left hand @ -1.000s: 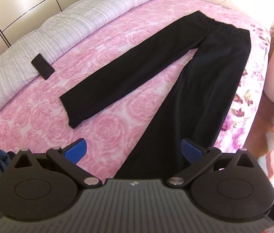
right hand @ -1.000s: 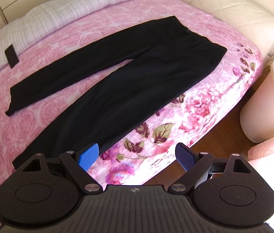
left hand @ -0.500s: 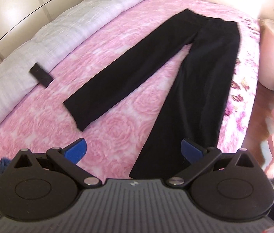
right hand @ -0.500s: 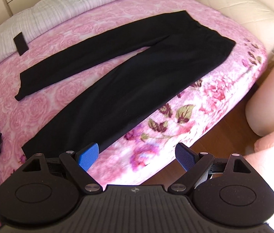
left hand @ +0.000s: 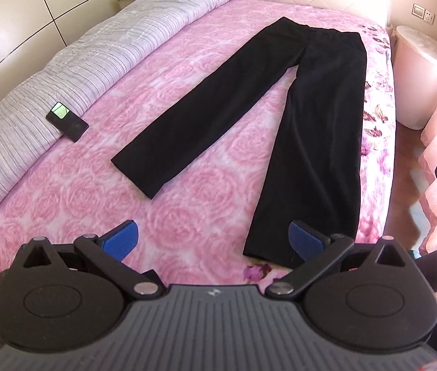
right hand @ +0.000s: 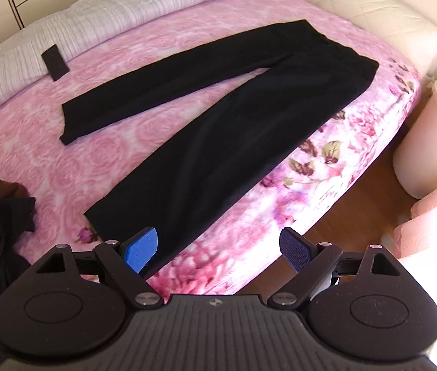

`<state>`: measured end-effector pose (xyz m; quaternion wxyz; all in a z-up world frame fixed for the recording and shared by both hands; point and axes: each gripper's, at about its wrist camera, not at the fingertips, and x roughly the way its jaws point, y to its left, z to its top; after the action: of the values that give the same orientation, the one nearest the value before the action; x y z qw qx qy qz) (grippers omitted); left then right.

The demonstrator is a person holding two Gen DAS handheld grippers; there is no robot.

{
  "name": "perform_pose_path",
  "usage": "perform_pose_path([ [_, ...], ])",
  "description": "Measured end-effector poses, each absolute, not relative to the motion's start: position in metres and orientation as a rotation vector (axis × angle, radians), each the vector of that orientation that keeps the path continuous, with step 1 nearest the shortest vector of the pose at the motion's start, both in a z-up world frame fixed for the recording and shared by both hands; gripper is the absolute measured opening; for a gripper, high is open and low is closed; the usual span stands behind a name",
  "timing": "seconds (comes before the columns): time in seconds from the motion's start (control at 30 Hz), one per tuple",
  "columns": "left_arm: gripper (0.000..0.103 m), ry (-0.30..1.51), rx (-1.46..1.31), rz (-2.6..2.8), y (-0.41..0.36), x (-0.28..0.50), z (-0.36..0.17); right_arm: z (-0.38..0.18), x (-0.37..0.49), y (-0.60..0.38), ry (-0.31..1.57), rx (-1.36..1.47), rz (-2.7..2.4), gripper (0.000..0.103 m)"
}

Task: Fold clothes

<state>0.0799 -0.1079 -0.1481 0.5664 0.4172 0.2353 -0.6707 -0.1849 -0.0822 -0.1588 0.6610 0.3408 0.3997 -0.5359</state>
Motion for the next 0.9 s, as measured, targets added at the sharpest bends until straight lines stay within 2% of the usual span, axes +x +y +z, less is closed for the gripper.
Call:
perform_pose_path([
  [0.27, 0.102, 0.482, 1.034, -1.658, -0.104, 0.049, -0.176, -0.160, -0.212, -0.090, 0.880, 0.733, -1.261, 0.088],
  [0.57, 0.100, 0.441, 1.115, -1.761, -0.106, -0.052, -0.251, -0.168, -0.301, -0.155, 0.968, 0.577, -1.257, 0.088],
  [0.63, 0.095, 0.428, 1.151, -1.754, -0.107, -0.082, -0.269, -0.174, -0.325, -0.183, 0.992, 0.547, -1.223, 0.088],
  [0.77, 0.073, 0.411, 1.230, -1.690, -0.113, -0.136, -0.307, -0.197, -0.369, -0.254, 1.035, 0.502, -1.144, 0.088],
  [0.83, 0.068, 0.411, 1.272, -1.632, -0.117, -0.156, -0.327, -0.208, -0.389, -0.294, 1.054, 0.476, -1.110, 0.088],
  [0.9, 0.059, 0.382, 1.337, -1.554, -0.120, -0.172, -0.350, -0.216, -0.405, -0.328, 1.076, 0.450, -1.084, 0.088],
])
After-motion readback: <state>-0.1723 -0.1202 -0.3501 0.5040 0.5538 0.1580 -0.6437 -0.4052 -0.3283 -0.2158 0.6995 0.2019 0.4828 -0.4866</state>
